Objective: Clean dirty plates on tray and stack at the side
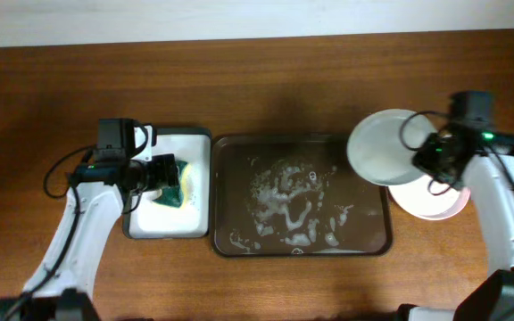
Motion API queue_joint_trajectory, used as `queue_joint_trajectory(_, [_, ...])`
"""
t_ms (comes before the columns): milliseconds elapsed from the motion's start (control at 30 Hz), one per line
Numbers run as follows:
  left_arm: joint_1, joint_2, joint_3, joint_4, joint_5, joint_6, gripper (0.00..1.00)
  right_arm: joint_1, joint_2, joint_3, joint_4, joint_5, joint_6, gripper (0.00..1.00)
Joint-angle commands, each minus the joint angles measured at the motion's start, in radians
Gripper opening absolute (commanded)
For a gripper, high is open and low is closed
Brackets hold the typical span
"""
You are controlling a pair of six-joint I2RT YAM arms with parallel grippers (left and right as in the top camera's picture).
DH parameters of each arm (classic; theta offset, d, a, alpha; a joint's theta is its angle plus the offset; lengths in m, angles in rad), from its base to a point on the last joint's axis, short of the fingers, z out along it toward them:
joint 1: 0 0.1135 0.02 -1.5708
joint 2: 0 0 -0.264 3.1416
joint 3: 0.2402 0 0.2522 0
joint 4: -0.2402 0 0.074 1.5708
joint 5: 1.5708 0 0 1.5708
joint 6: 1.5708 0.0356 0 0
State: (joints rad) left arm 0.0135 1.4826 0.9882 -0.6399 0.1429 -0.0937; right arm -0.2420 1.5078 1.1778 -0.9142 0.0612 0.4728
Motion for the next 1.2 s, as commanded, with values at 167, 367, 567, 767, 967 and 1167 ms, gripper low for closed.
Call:
queue_joint_trajectory(167, [0.002, -0.043, 0.015, -0.091, -0.009, 0.008, 0.8, -0.296, 0.003, -0.034, -0.032, -0.085, 0.011, 0.04])
queue_joint_trajectory(367, [0.002, -0.043, 0.015, -0.098, -0.009, 0.008, 0.82, -0.369, 0.041, -0.085, -0.032, -0.088, 0.004, 0.08])
queue_joint_trajectory(567, [0.003, -0.051, 0.015, -0.114, -0.009, -0.035, 1.0, -0.336, 0.043, -0.085, -0.008, -0.432, -0.201, 0.88])
queue_joint_trajectory(767, [0.003, -0.117, 0.015, -0.173, -0.063, -0.126, 1.0, -0.135, 0.042, -0.084, -0.065, -0.446, -0.359, 0.99])
queue_joint_trajectory(967, [0.003, -0.179, 0.015, -0.309, -0.077, -0.148, 1.0, 0.132, 0.035, -0.066, -0.108, -0.297, -0.369, 0.99])
queue_joint_trajectory(1167, [0.002, -0.321, 0.009, -0.403, -0.08, -0.117, 1.0, 0.295, -0.073, -0.052, -0.167, -0.232, -0.36, 0.99])
